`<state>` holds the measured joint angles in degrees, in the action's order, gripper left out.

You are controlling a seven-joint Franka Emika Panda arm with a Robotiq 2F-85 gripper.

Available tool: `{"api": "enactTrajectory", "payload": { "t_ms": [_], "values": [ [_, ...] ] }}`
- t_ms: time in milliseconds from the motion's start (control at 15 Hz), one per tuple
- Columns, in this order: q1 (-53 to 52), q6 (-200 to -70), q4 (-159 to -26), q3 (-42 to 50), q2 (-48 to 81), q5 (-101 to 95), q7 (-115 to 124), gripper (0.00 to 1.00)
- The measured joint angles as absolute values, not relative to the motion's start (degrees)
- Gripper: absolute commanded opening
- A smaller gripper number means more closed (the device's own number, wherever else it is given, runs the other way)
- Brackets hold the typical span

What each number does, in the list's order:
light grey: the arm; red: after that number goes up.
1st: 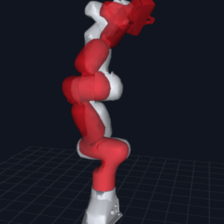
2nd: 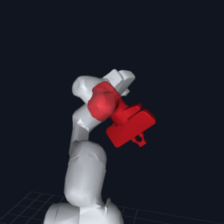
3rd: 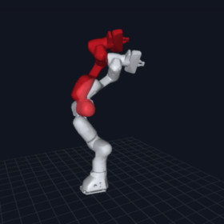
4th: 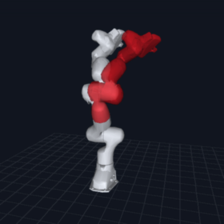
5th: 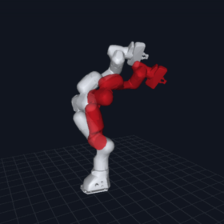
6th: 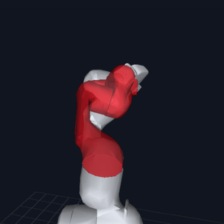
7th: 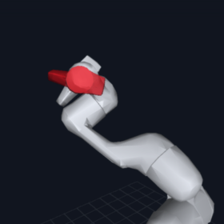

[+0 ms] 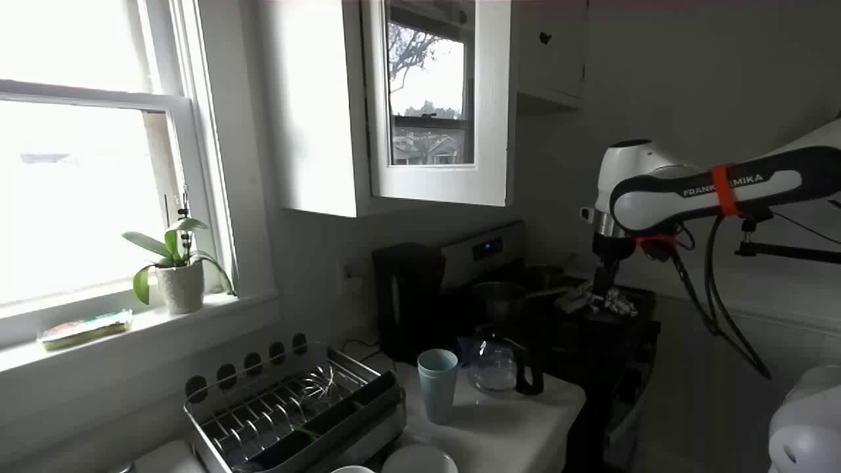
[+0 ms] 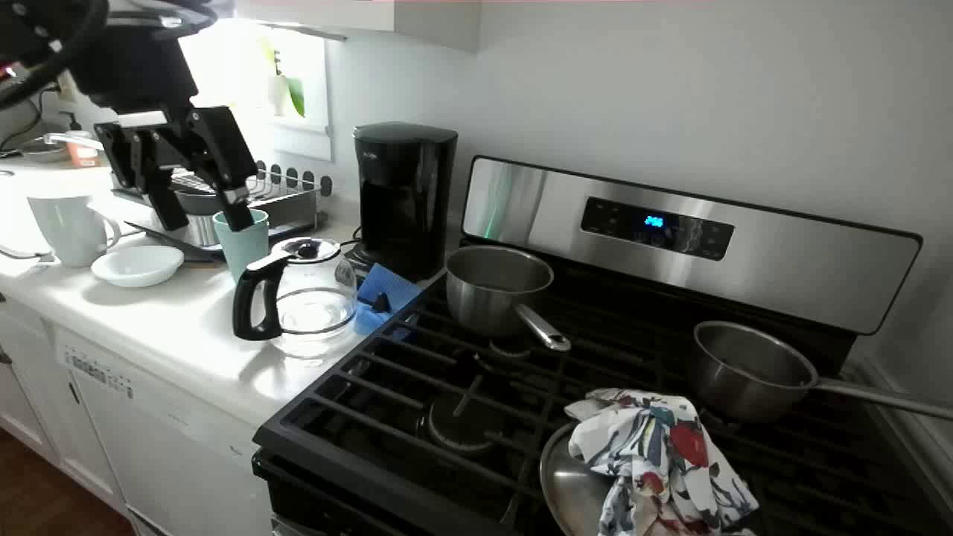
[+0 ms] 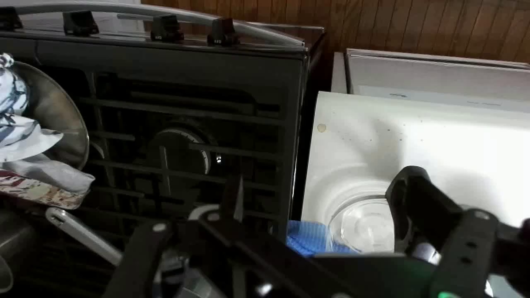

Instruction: Place the kettle on the coffee maker stand

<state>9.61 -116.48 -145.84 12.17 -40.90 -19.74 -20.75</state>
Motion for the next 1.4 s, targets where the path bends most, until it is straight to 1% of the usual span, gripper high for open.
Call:
{"api": "enactTrajectory", "payload": {
  "t_ms": [733,1067,1400],
  "values": [
    [9.1,-116.4,-146.1,12.2,-39.6,-18.6,-20.2,1.00],
    [6.0,-116.7,-146.9,12.2,-34.6,-10.1,-17.5,1.00],
    [3.4,-122.1,-146.9,12.2,-28.1,-1.5,-17.1,1.00]
  ]
}}
